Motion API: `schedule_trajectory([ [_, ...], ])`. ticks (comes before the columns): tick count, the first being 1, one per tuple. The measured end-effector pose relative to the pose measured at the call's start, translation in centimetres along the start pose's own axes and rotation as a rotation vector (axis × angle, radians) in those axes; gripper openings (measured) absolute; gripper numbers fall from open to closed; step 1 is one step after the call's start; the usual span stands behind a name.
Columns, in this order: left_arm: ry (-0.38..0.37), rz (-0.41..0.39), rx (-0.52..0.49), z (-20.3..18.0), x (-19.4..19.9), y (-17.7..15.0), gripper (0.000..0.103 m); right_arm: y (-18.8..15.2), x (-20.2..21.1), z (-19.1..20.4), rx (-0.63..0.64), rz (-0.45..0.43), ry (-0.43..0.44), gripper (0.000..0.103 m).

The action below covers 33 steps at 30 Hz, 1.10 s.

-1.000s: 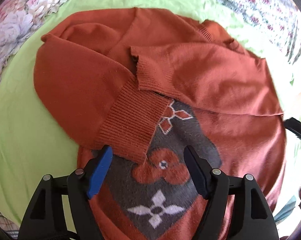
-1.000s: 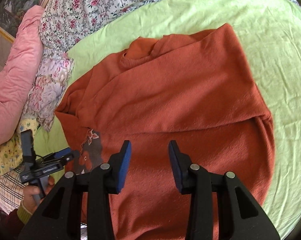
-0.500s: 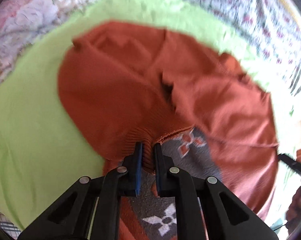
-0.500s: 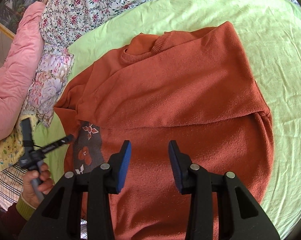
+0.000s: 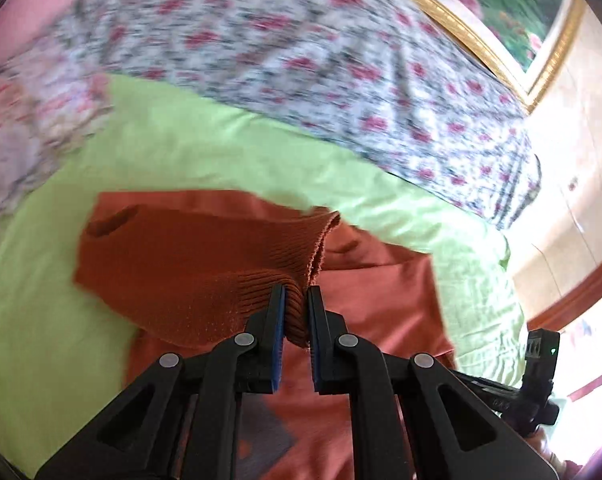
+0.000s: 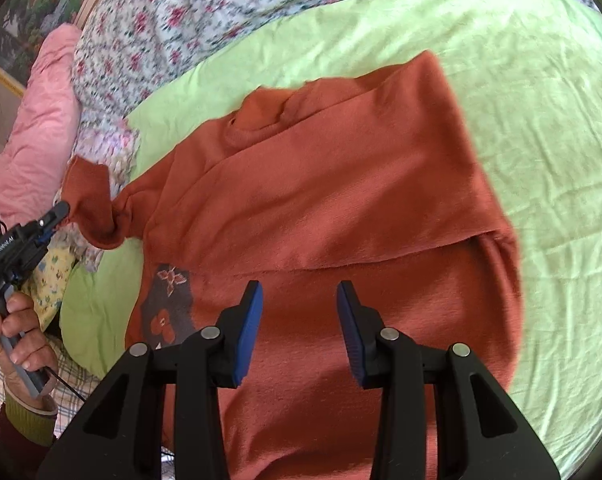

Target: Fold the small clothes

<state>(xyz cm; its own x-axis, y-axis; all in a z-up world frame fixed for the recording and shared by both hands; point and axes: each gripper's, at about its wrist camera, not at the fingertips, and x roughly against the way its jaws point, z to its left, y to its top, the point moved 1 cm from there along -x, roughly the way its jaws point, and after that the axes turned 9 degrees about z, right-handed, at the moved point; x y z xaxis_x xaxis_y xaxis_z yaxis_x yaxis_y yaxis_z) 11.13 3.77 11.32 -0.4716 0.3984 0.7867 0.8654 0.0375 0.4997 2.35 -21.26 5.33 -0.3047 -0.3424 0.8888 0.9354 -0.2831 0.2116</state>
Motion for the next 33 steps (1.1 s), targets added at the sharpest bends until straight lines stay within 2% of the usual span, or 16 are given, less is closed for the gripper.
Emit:
schedule_trajectory([
  [8,-0.078,0.100,-0.173,-11.0,-9.5,0.6,0.009,0.2,2.9,-4.5,-0.082,-0.086,-0.030,0.040],
  [14,-0.088,0.197,-0.242,-16.0,-16.8,-0.3,0.009,-0.3,4.1,-8.2,-0.166,-0.117,-0.052,0.040],
  [18,-0.074,0.246,-0.274,-17.6,-20.6,-1.6,0.010,-0.4,4.7,-10.2,-0.215,-0.142,-0.059,0.040],
  [20,-0.060,0.302,-0.280,-17.7,-22.4,-2.2,0.012,-0.3,4.6,-10.8,-0.226,-0.137,-0.062,0.040],
  [22,-0.067,0.349,-0.268,-17.2,-23.3,-2.6,0.022,0.1,4.5,-11.2,-0.236,-0.132,-0.059,0.040],
  [23,-0.082,0.360,-0.260,-16.9,-23.3,-2.8,0.024,0.3,4.3,-11.2,-0.239,-0.132,-0.051,0.040],
  [24,-0.089,0.362,-0.257,-16.4,-23.1,-3.0,0.030,0.5,4.2,-11.1,-0.240,-0.131,-0.044,0.040],
  [25,-0.083,0.361,-0.259,-15.9,-22.6,-3.2,0.042,0.8,3.9,-10.9,-0.237,-0.126,-0.038,0.040],
  [27,-0.077,0.348,-0.257,-14.9,-21.4,-3.6,0.052,1.4,3.2,-10.2,-0.224,-0.115,-0.024,0.050],
  [28,-0.074,0.339,-0.250,-13.8,-20.5,-3.9,0.052,1.8,2.9,-9.8,-0.216,-0.112,-0.018,0.057],
  [29,-0.069,0.336,-0.244,-12.9,-19.7,-4.0,0.052,2.0,2.6,-9.5,-0.206,-0.112,-0.012,0.060],
  [33,-0.018,0.308,-0.178,-7.5,-15.7,-4.4,0.052,3.3,1.1,-7.5,-0.154,-0.100,0.008,0.060],
])
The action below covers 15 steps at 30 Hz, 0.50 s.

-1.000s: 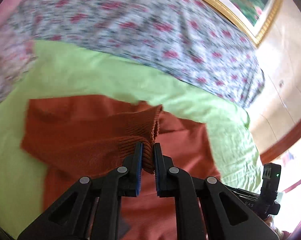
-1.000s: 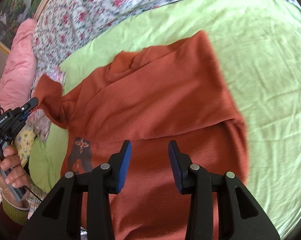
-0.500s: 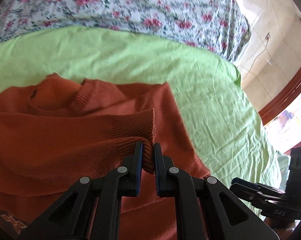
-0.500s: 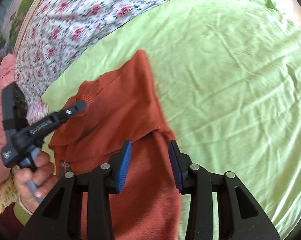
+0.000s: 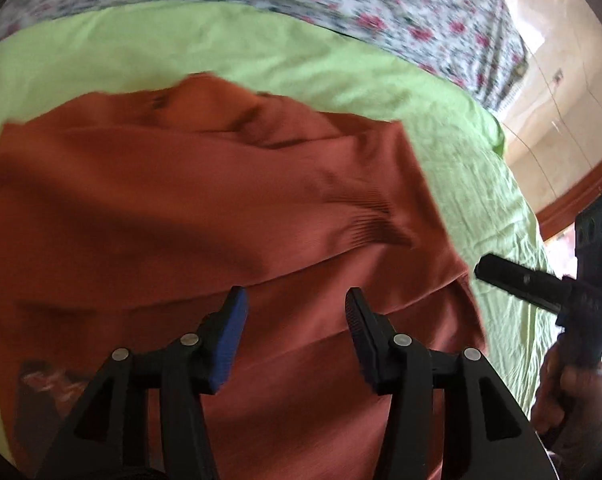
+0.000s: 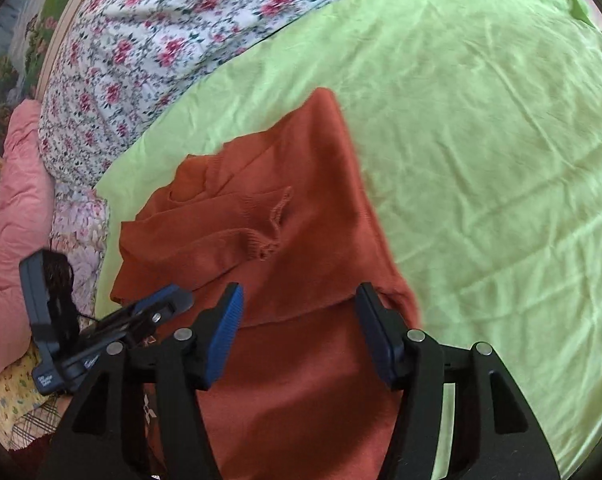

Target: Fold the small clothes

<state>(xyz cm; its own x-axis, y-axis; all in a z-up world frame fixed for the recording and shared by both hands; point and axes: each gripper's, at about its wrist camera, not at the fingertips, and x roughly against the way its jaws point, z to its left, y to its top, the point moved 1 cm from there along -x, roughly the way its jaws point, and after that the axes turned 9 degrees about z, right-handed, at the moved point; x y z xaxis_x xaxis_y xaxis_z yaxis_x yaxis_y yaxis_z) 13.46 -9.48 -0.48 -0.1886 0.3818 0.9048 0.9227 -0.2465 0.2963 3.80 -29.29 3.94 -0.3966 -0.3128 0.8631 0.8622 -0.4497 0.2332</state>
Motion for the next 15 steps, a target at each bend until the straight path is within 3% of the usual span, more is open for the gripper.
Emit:
schedule_trajectory([
  [8,0.204,-0.072,0.272,14.1,6.3,-3.3,0.051,3.5,-4.5,1.8,-0.004,0.033,0.044,0.060],
  [12,0.281,-0.070,0.379,19.6,6.6,-3.8,0.051,5.6,-6.5,2.1,-0.008,0.031,0.017,0.060],
  [15,0.281,-0.045,0.404,21.5,5.4,-3.3,0.051,6.8,-8.4,2.1,0.001,0.060,-0.024,0.060],
])
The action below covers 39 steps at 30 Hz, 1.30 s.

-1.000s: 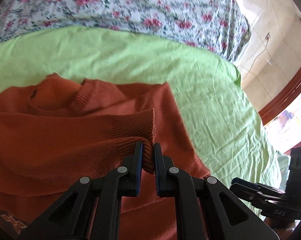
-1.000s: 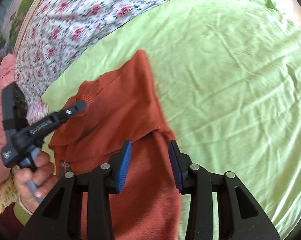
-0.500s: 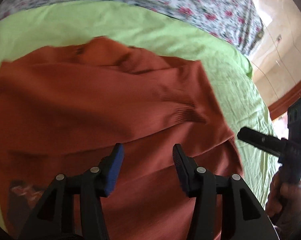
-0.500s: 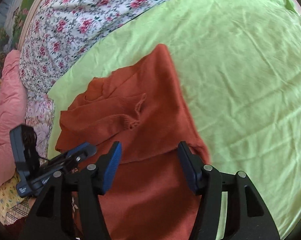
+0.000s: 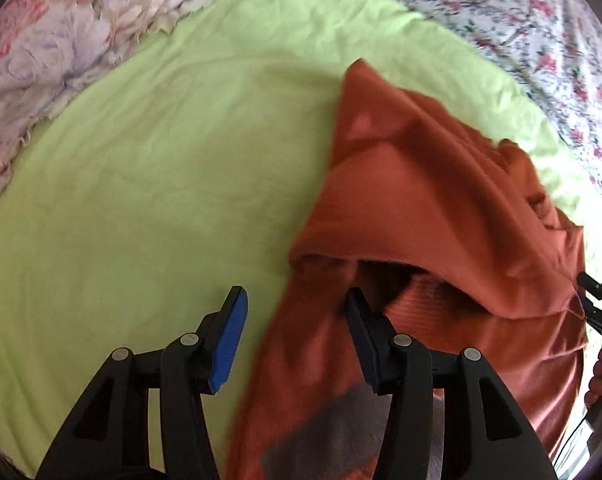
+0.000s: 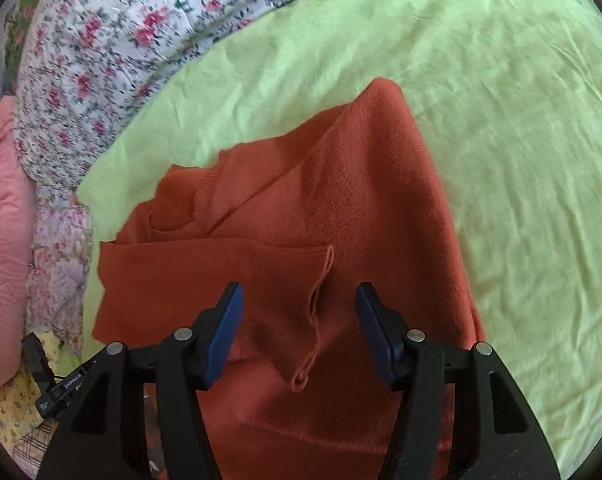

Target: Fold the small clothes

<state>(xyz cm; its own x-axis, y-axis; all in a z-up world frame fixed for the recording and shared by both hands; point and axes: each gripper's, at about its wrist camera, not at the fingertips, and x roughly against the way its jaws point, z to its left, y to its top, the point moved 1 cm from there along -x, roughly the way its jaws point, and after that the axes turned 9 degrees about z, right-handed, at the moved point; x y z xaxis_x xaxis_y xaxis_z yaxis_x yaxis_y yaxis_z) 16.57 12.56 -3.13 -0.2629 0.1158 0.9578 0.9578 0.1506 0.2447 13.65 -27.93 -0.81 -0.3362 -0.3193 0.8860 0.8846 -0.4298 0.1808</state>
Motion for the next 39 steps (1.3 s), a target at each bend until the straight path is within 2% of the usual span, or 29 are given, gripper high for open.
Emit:
schedule_trajectory([
  [1,-0.003,0.000,-0.007,-0.1,-0.4,0.3,0.051,0.2,-0.6,0.0,0.000,0.009,-0.005,0.059],
  [3,0.009,-0.007,-0.027,-0.7,-1.1,1.0,0.051,0.3,-1.0,0.4,0.019,0.010,-0.012,0.044],
  [5,0.021,-0.020,-0.049,-1.3,-1.7,1.7,0.051,0.2,-1.3,1.1,0.044,0.040,0.013,0.004],
  [6,0.034,-0.030,-0.060,-1.6,-1.8,2.0,0.039,0.1,-1.2,1.7,0.057,0.044,0.020,0.005],
  [7,0.036,-0.043,-0.070,-1.8,-1.8,2.3,0.022,0.0,-0.7,2.2,0.076,0.031,0.024,0.005],
  [10,0.042,-0.090,-0.059,-1.9,-0.2,2.4,0.017,0.0,3.3,3.6,0.109,-0.052,0.076,0.005],
  [12,0.036,-0.131,-0.067,-2.0,1.4,1.5,0.016,0.3,6.7,3.4,0.106,-0.124,0.112,0.005],
  [13,0.026,-0.136,-0.074,-2.1,1.8,1.0,0.017,0.3,8.3,2.9,0.104,-0.161,0.103,0.005],
  [15,0.054,-0.104,-0.099,-2.1,0.8,0.2,0.017,0.3,9.1,1.6,0.089,-0.172,0.072,0.005],
  [17,0.099,-0.063,-0.107,-2.2,-0.5,-0.2,0.016,0.1,7.9,-0.6,0.049,-0.132,0.040,0.005],
  [19,0.085,-0.065,-0.085,-1.8,-0.5,-0.3,0.016,-0.2,5.8,-1.6,0.021,-0.072,0.012,0.005],
  [21,0.072,-0.078,-0.069,-1.6,0.2,-0.4,0.016,-0.5,4.6,-1.7,0.029,-0.047,-0.007,0.005],
  [23,0.053,-0.087,-0.063,-1.3,0.7,-0.5,0.016,-0.7,4.4,-1.4,0.032,-0.053,-0.019,0.005],
  [26,0.049,-0.059,-0.051,-1.0,0.3,-0.5,0.016,-0.4,4.6,-1.1,0.050,-0.067,-0.059,0.005],
  [32,0.045,-0.031,-0.021,-0.1,-0.9,-0.1,0.017,-0.2,1.6,-2.3,0.040,0.005,-0.133,0.005],
  [34,0.045,-0.012,-0.026,-0.1,-0.9,-0.2,0.020,-0.3,1.3,-2.6,0.036,0.007,-0.142,0.005],
  [37,0.010,0.023,-0.044,0.4,-0.3,-0.7,0.021,-0.2,1.4,-2.8,0.005,0.012,-0.115,0.007],
  [39,-0.019,0.041,-0.059,0.6,0.3,-1.2,0.025,-0.2,2.0,-3.1,0.000,0.014,-0.107,0.009],
])
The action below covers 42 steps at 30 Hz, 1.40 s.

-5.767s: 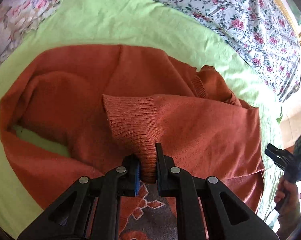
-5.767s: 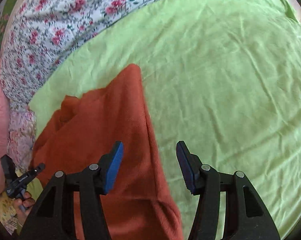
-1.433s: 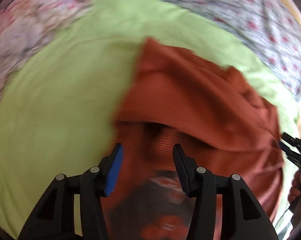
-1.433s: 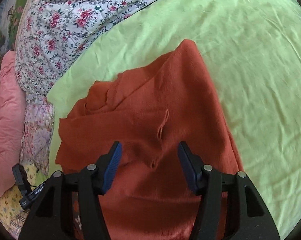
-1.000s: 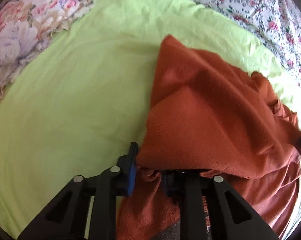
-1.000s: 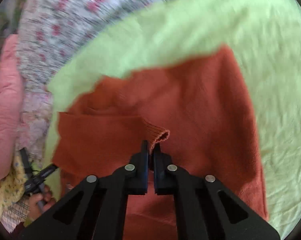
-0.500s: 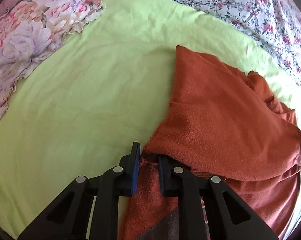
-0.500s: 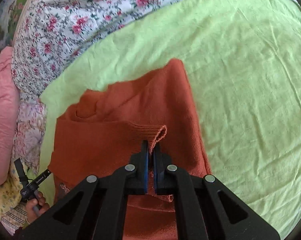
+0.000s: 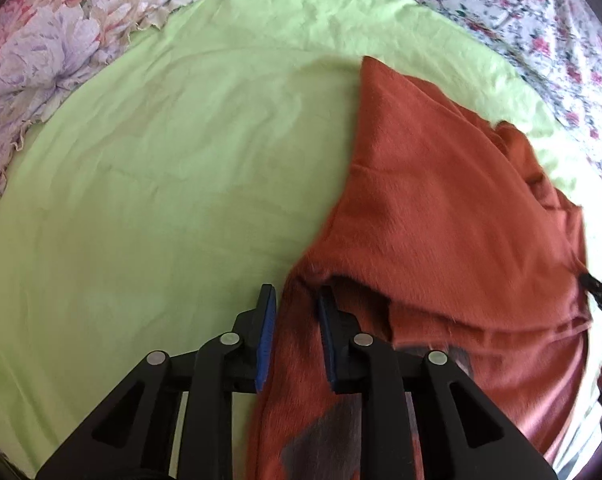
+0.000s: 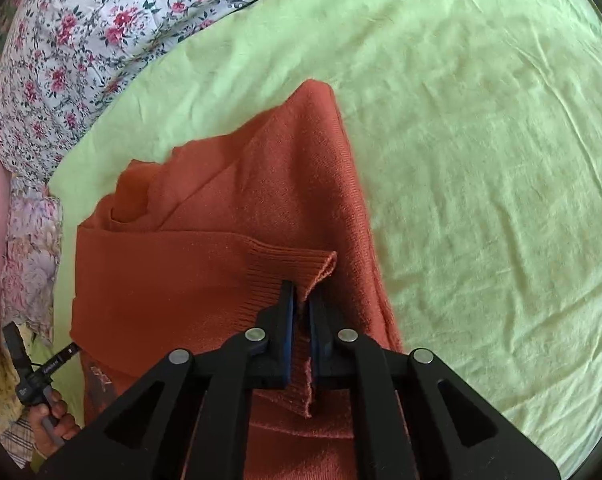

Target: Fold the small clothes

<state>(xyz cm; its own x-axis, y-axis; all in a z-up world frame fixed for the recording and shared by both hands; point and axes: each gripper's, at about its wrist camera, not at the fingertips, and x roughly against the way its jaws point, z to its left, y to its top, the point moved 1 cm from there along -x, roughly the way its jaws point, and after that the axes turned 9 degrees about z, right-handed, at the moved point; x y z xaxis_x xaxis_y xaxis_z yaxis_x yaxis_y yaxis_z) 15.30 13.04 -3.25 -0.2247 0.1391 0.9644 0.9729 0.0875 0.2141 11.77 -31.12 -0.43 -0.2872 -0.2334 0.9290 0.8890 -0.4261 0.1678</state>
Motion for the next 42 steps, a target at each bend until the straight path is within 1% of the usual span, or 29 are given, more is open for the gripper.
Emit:
schedule_trajectory([
  [1,-0.019,0.007,-0.012,0.1,0.4,-0.3,0.031,0.0,0.4,-0.2,0.001,-0.003,0.004,0.009],
  [3,-0.053,0.006,-0.038,-0.1,1.5,-0.6,0.038,-0.2,1.2,-0.4,-0.002,-0.007,0.020,0.010],
  [4,-0.077,-0.001,-0.055,-0.4,2.3,-0.5,0.041,-0.2,1.5,-0.4,-0.001,-0.012,0.024,0.013],
  [5,-0.091,-0.005,-0.069,-0.7,2.7,-0.3,0.043,-0.1,1.9,-0.3,0.006,-0.018,0.028,0.020],
  [6,-0.100,-0.014,-0.093,-1.3,3.2,0.0,0.048,0.1,2.2,0.0,0.017,-0.021,0.031,0.026],
  [7,-0.098,-0.031,-0.126,-2.1,3.7,0.8,0.051,0.4,2.4,0.3,0.035,-0.023,0.039,0.034],
  [8,-0.093,-0.042,-0.146,-2.8,3.9,1.5,0.051,0.8,2.6,0.6,0.053,-0.026,0.044,0.036],
  [11,-0.074,-0.075,-0.214,-5.2,4.0,5.3,0.057,2.9,2.6,2.3,0.134,-0.034,0.047,0.036],
  [13,-0.047,-0.086,-0.273,-7.0,3.6,8.7,0.064,4.9,2.2,3.7,0.209,-0.042,0.048,0.036],
  [15,-0.031,-0.086,-0.369,-9.6,2.9,12.2,0.066,6.9,1.4,4.9,0.282,-0.035,0.040,0.036],
  [16,-0.024,-0.081,-0.421,-10.9,2.4,13.9,0.071,8.0,0.9,5.5,0.322,-0.031,0.036,0.038],
  [19,0.030,-0.070,-0.517,-13.6,0.6,18.5,0.073,10.8,-0.9,7.3,0.451,0.004,0.028,0.051],
  [21,0.021,-0.005,-0.561,-14.7,-1.4,21.2,0.074,12.3,-2.4,8.3,0.523,0.047,0.012,0.053],
  [22,0.042,0.021,-0.577,-15.3,-2.7,22.6,0.074,12.8,-3.0,8.6,0.553,0.066,0.001,0.053],
  [24,0.065,0.061,-0.617,-15.7,-4.7,24.0,0.074,13.8,-4.5,9.3,0.614,0.107,-0.017,0.053],
  [26,0.069,0.129,-0.649,-16.1,-6.5,24.9,0.074,14.3,-5.8,9.6,0.655,0.147,-0.022,0.053],
  [28,0.048,0.236,-0.693,-16.6,-8.6,25.1,0.073,14.7,-7.2,9.7,0.686,0.201,-0.028,0.053],
  [29,0.048,0.258,-0.715,-16.9,-9.0,24.9,0.073,14.6,-7.8,9.6,0.697,0.228,-0.021,0.053],
  [30,0.059,0.259,-0.746,-17.2,-9.3,24.5,0.073,14.3,-8.4,9.7,0.716,0.262,-0.011,0.052],
  [31,0.076,0.245,-0.779,-17.6,-9.4,24.2,0.069,13.8,-8.8,9.8,0.748,0.272,-0.027,0.039],
  [32,0.074,0.236,-0.799,-17.8,-9.3,24.1,0.063,13.4,-8.9,9.9,0.775,0.265,-0.059,0.018],
  [33,0.060,0.225,-0.810,-17.9,-9.0,24.0,0.041,13.1,-9.0,9.9,0.785,0.253,-0.089,0.008],
  [34,0.060,0.200,-0.815,-18.1,-8.5,24.1,0.003,13.2,-8.9,9.6,0.755,0.242,-0.079,0.007],
  [35,0.074,0.176,-0.804,-18.1,-7.9,24.2,0.006,13.4,-8.5,9.3,0.726,0.224,-0.062,0.006],
  [36,0.088,0.143,-0.793,-18.1,-7.3,24.3,0.005,13.5,-7.7,9.1,0.705,0.185,-0.064,0.006],
  [38,0.113,0.026,-0.771,-18.1,-5.1,24.1,0.005,13.5,-5.0,8.4,0.650,0.065,-0.062,0.005],
  [39,0.109,-0.012,-0.746,-18.0,-4.4,24.3,0.005,13.6,-3.7,8.0,0.611,0.013,-0.051,0.005],
  [41,0.131,-0.036,-0.687,-17.8,-4.7,25.0,0.005,13.4,-2.5,7.2,0.559,-0.060,-0.084,0.004],
  [42,0.159,-0.033,-0.676,-17.8,-5.6,25.4,0.006,13.5,-2.8,6.9,0.541,-0.064,-0.099,0.004],
])
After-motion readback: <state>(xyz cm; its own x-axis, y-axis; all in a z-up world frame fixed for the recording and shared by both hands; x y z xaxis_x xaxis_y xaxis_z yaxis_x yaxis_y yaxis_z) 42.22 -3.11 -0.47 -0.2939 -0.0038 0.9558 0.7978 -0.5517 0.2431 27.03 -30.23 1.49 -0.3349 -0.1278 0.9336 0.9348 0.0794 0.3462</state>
